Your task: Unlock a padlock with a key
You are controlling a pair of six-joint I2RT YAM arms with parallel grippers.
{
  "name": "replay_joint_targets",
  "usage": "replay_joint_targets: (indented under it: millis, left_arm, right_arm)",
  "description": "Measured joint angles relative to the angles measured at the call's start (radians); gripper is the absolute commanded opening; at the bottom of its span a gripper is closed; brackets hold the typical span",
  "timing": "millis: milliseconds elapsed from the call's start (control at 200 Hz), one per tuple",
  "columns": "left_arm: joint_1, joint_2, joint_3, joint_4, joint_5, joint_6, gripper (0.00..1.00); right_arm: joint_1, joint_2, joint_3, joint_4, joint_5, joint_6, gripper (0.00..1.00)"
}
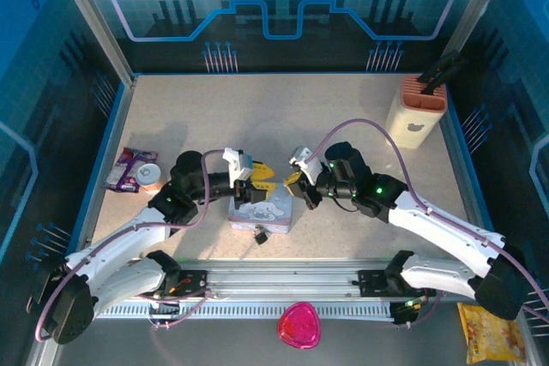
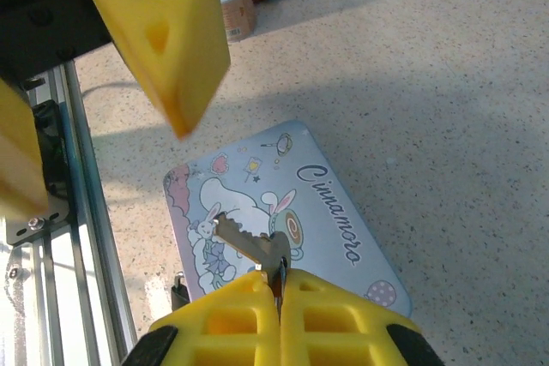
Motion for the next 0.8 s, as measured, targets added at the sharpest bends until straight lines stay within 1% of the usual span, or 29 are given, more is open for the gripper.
replay_joint_targets:
  millis: [235,560,590,640,665,800]
  left_arm:
    - [-0.025,0.026,0.024,-0.034,0.005,0.039,0.32]
    - [-0.037,0.033,0.047,-0.069,-0.014,0.079,0.33]
    - [-0.038,0.033,0.047,-0.071,-0.015,0.082,0.35]
    - [-0.04,0.034,0.048,-0.074,-0.019,0.084,0.41]
    - [-0.041,0.034,0.048,-0.076,-0.022,0.086,0.42]
    - [-0.045,0.034,0.048,-0.077,-0.045,0.089,0.43]
  right_arm:
    - [0.026,0.014,0.013,-0.008,0.0,-0.001,0.0]
    - [0.032,0.015,0.027,-0.01,0.004,-0.001,0.0]
    - [0.034,0.015,0.027,-0.011,0.005,-0.002,0.0]
    - [0.037,0.015,0.027,-0.013,0.006,-0.003,0.0]
    - [0.038,0.015,0.027,-0.014,0.007,-0.004,0.0]
    - [0.04,0.015,0.027,-0.016,0.016,-0.007,0.0]
